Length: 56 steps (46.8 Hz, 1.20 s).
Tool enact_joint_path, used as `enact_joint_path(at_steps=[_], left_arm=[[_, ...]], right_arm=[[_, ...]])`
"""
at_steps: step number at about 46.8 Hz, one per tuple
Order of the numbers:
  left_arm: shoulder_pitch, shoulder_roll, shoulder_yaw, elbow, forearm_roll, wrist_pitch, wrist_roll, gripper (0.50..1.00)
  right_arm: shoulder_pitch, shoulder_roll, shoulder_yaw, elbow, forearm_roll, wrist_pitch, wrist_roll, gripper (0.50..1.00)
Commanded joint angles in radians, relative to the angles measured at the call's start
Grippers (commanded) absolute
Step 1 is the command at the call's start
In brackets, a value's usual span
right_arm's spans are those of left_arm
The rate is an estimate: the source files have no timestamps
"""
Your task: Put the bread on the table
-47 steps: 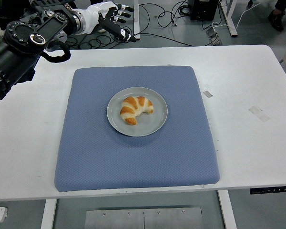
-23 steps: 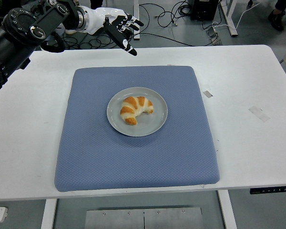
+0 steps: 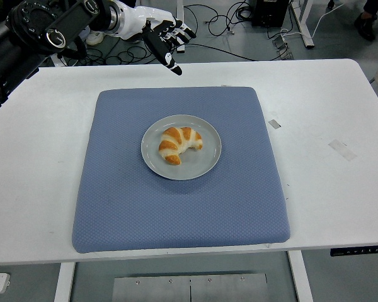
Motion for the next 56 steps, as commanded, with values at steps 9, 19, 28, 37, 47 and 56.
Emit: enact_joint_path(at_steps=[9, 19, 28, 37, 47, 56], left_arm=[[-0.012, 0.0, 0.002, -0.036, 0.075, 0.0, -0.001, 0.918], [-0.008, 0.0, 0.006, -0.105, 0.091, 0.0, -0.001, 0.904], [-0.002, 0.0, 0.006, -0.146, 0.096, 0.0, 0.007, 0.881], [0.001, 0.0, 0.061, -0.198, 0.093, 0.0, 0.01, 0.883], [0.012, 0.032, 0.1, -0.286, 0.095, 0.0, 0.013, 0.883], [0.017, 0.057, 0.112, -0.307, 0.096, 0.0, 0.013, 0.883]], right_arm=[[0.0, 0.0, 0.0, 0.0, -0.002, 0.0, 0.0, 1.0], [0.0, 0.0, 0.0, 0.0, 0.0, 0.0, 0.0, 1.0], [0.0, 0.0, 0.0, -0.002, 0.0, 0.0, 0.0, 1.0], [0.0, 0.0, 0.0, -0.002, 0.0, 0.0, 0.0, 1.0], [0.0, 0.0, 0.0, -0.002, 0.0, 0.0, 0.001, 1.0], [0.004, 0.0, 0.0, -0.002, -0.002, 0.0, 0.0, 1.0]])
